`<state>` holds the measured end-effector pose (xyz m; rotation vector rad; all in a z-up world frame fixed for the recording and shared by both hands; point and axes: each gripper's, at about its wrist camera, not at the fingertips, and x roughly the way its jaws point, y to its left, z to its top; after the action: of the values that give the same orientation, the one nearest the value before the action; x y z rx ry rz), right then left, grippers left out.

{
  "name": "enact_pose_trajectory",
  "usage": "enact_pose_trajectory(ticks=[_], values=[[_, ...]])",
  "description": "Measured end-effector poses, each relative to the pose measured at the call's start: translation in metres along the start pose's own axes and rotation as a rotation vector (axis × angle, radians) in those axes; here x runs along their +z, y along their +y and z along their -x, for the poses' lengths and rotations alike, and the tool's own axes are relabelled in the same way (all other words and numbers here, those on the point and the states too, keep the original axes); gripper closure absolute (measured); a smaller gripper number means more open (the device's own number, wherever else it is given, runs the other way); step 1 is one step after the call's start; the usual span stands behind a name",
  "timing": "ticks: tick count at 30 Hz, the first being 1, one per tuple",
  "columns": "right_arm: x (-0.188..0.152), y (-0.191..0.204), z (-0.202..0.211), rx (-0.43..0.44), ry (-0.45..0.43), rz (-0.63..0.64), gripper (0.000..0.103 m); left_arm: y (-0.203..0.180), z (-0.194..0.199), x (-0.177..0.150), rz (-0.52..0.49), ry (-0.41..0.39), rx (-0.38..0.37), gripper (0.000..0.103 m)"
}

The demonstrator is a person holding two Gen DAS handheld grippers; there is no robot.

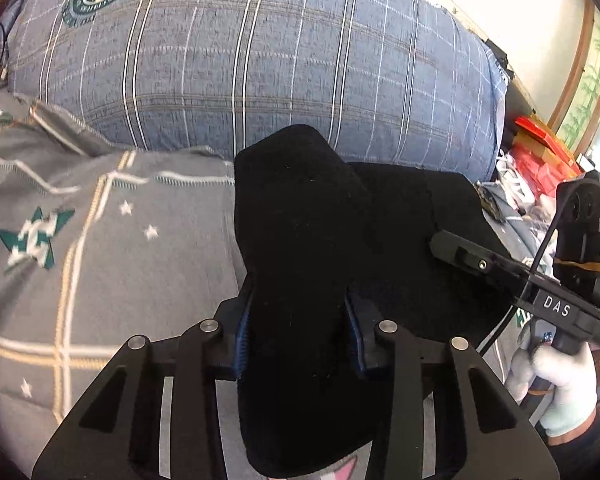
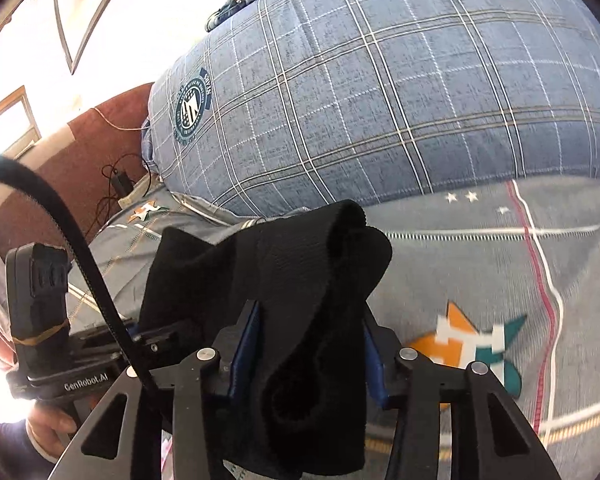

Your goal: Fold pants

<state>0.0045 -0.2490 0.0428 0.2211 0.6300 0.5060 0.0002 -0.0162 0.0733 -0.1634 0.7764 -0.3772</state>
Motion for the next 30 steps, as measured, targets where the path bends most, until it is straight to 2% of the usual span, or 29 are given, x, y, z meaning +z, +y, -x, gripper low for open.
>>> enact_pose_trajectory(ticks=[4, 7, 10, 14, 15, 17, 18, 19, 21, 22, 23, 25, 30], values=[[0.003, -0.001, 0.004, -0.008, 0.012, -0.007, 0.059, 0.004, -0.001, 0.0, 0.007, 0.024, -0.036, 0.066], [-0.005, -0.007, -0.003, -0.032, 0.09, -0.01, 0.059, 0.009, -0.016, -0.012, 0.039, 0.082, -0.039, 0.066], [-0.017, -0.016, -0.016, -0.076, 0.143, -0.003, 0.055, 0.009, -0.019, -0.017, 0.048, 0.078, -0.025, 0.064], [-0.019, -0.029, -0.022, -0.09, 0.162, -0.046, 0.037, 0.018, -0.02, -0.02, 0.086, 0.079, -0.006, 0.05], [-0.021, -0.032, -0.023, -0.084, 0.17, -0.057, 0.034, 0.022, -0.022, -0.021, 0.103, 0.087, -0.006, 0.047], [-0.025, -0.039, -0.025, -0.035, 0.163, -0.106, 0.034, 0.03, -0.025, -0.023, 0.146, 0.095, -0.011, 0.031], [-0.029, -0.043, -0.029, 0.026, 0.162, -0.139, 0.036, 0.034, -0.029, -0.023, 0.175, 0.103, -0.014, 0.03], [-0.033, -0.045, -0.031, 0.068, 0.161, -0.156, 0.038, 0.036, -0.032, -0.023, 0.192, 0.109, -0.028, 0.03], [-0.037, -0.044, -0.033, 0.085, 0.126, -0.154, 0.049, 0.036, -0.035, -0.024, 0.2, 0.113, -0.058, 0.033], [-0.036, -0.041, -0.031, 0.09, 0.119, -0.148, 0.052, 0.031, -0.035, -0.023, 0.185, 0.112, -0.074, 0.045], [-0.034, -0.039, -0.028, 0.094, 0.109, -0.143, 0.058, 0.026, -0.032, -0.02, 0.155, 0.108, -0.059, 0.051], [-0.024, -0.029, -0.016, 0.099, 0.07, -0.104, 0.062, 0.017, -0.024, -0.011, 0.109, 0.09, -0.066, 0.062], [0.015, -0.02, -0.005, 0.105, 0.001, -0.062, 0.063, 0.007, -0.012, 0.031, 0.027, 0.029, -0.052, 0.063]])
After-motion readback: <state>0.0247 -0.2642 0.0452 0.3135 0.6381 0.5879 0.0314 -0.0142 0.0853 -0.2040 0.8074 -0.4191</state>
